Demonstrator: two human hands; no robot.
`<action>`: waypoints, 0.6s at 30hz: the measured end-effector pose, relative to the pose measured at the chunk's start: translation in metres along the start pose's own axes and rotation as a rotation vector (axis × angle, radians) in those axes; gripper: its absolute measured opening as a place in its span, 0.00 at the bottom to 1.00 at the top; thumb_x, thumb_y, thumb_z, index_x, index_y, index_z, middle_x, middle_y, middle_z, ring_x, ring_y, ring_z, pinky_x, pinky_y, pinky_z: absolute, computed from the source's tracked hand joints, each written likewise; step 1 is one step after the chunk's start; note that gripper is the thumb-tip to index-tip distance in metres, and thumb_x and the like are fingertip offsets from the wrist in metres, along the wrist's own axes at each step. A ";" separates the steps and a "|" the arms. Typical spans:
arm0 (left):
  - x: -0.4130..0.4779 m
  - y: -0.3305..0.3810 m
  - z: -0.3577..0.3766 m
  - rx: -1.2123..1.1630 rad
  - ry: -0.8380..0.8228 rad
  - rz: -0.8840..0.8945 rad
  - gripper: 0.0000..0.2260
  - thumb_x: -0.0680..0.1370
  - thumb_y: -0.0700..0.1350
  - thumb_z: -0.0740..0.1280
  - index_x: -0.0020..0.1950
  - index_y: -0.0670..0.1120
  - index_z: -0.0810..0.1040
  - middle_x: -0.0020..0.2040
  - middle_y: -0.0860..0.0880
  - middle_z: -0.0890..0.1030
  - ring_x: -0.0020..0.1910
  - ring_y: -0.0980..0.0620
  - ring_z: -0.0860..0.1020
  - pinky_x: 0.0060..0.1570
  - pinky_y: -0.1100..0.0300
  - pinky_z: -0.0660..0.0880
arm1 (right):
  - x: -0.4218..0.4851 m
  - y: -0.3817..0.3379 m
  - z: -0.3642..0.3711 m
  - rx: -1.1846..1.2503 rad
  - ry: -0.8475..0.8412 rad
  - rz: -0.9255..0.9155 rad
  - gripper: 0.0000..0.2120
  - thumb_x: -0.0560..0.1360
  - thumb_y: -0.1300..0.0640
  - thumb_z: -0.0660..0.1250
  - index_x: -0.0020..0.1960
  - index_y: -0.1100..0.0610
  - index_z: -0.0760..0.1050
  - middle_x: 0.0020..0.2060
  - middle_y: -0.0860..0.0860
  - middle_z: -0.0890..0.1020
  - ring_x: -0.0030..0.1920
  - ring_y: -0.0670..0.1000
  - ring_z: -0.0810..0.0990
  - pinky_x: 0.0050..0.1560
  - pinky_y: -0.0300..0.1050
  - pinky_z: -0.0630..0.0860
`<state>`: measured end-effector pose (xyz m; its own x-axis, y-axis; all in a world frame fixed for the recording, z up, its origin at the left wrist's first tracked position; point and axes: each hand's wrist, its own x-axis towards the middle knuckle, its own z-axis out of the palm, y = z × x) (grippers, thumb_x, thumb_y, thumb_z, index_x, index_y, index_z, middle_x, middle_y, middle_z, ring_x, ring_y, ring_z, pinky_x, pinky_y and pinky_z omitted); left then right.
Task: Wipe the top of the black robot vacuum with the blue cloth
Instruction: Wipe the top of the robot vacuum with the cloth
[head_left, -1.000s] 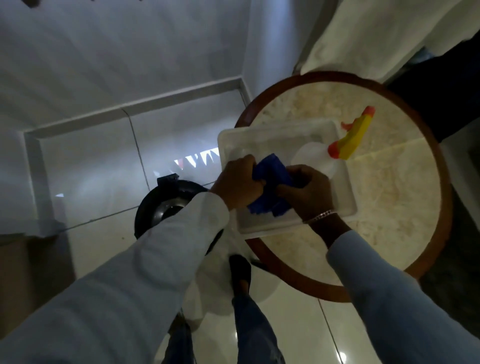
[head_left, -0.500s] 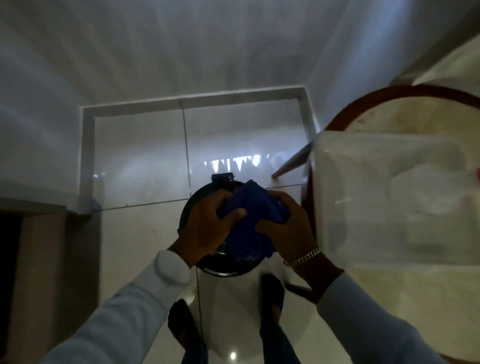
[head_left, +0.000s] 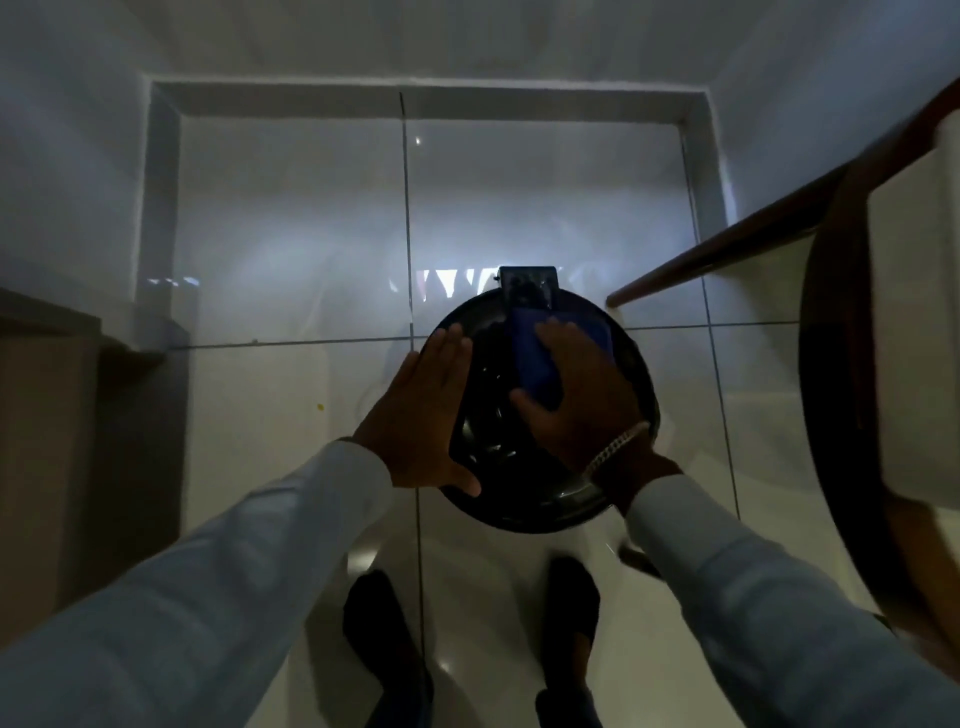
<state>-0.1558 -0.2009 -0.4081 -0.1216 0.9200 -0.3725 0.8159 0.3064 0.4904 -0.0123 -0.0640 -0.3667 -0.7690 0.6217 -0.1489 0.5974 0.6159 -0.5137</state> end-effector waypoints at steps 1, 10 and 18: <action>0.002 0.000 0.003 0.005 0.019 0.026 0.64 0.59 0.69 0.73 0.70 0.49 0.25 0.73 0.50 0.27 0.71 0.52 0.24 0.70 0.57 0.29 | -0.002 -0.002 0.012 -0.105 -0.031 -0.026 0.33 0.69 0.44 0.69 0.68 0.59 0.67 0.68 0.60 0.72 0.70 0.61 0.67 0.68 0.62 0.66; 0.012 -0.015 0.018 -0.075 0.048 0.045 0.66 0.55 0.74 0.70 0.76 0.46 0.34 0.77 0.49 0.33 0.76 0.51 0.33 0.73 0.56 0.39 | 0.013 0.012 0.056 -0.306 0.004 -0.042 0.33 0.74 0.33 0.52 0.74 0.44 0.53 0.77 0.51 0.57 0.76 0.60 0.49 0.70 0.73 0.48; 0.013 -0.017 0.020 -0.114 0.067 0.033 0.65 0.54 0.75 0.69 0.76 0.49 0.34 0.78 0.51 0.34 0.75 0.55 0.32 0.73 0.58 0.41 | -0.038 0.025 0.062 -0.333 0.020 -0.074 0.32 0.74 0.36 0.55 0.73 0.48 0.59 0.75 0.53 0.62 0.75 0.61 0.55 0.68 0.74 0.54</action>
<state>-0.1596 -0.1991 -0.4374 -0.1363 0.9433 -0.3027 0.7511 0.2977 0.5893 0.0175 -0.1022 -0.4263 -0.8106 0.5764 -0.1036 0.5839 0.7821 -0.2176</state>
